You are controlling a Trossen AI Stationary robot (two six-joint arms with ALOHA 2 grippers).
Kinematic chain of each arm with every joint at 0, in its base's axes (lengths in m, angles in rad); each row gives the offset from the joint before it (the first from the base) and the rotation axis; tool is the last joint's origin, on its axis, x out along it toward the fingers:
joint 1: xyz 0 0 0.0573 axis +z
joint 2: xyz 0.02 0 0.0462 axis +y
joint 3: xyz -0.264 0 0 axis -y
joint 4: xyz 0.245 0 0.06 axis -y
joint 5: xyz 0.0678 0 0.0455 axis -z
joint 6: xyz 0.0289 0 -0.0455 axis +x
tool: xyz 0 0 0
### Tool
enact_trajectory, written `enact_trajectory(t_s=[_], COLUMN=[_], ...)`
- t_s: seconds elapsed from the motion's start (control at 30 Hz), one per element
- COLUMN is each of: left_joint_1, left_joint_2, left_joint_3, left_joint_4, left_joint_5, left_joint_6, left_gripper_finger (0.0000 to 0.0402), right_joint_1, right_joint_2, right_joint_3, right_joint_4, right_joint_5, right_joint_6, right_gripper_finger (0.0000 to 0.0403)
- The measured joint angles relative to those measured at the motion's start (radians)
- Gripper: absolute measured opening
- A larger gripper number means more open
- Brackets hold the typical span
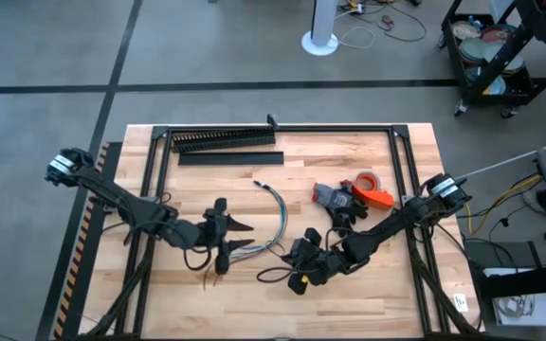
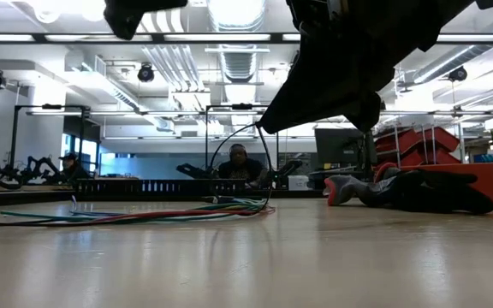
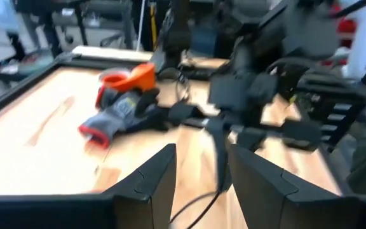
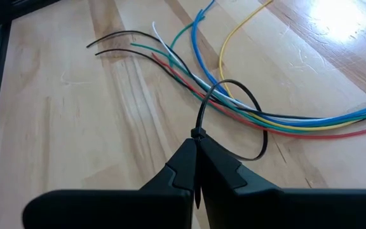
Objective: Ziptie cables
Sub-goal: Wrap the black zip tie on the cable
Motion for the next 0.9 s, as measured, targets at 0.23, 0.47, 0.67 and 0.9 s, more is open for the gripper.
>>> enact_trajectory(t_s=[0.23, 0.47, 0.67, 0.9], left_joint_1=[0.003, 0.051, 0.054, 0.053], left_joint_2=[-0.055, -0.015, 0.073, 0.098], left_joint_3=[-0.087, -0.23, -0.278, -0.234], left_joint_4=[-0.093, 0.11, 0.36, 0.276], left_joint_5=[-0.021, -0.002, 0.035, 0.058], left_joint_6=[-0.1, -0.127, 0.004, 0.021], left_gripper_finger=[0.0144, 0.0143, 0.0132, 0.0121], right_joint_1=[-0.002, -0.002, -0.002, -0.009], right_joint_2=[0.0, 0.0, 0.0, 0.0], right_joint_3=[0.0, 0.0, 0.005, 0.017], right_joint_4=[0.001, 0.002, 0.014, 0.017], right_joint_5=[0.0, 0.003, 0.004, 0.004], right_joint_6=[0.001, 0.038, 0.057, 0.064], right_gripper_finger=[0.0, 0.0, 0.0, 0.0])
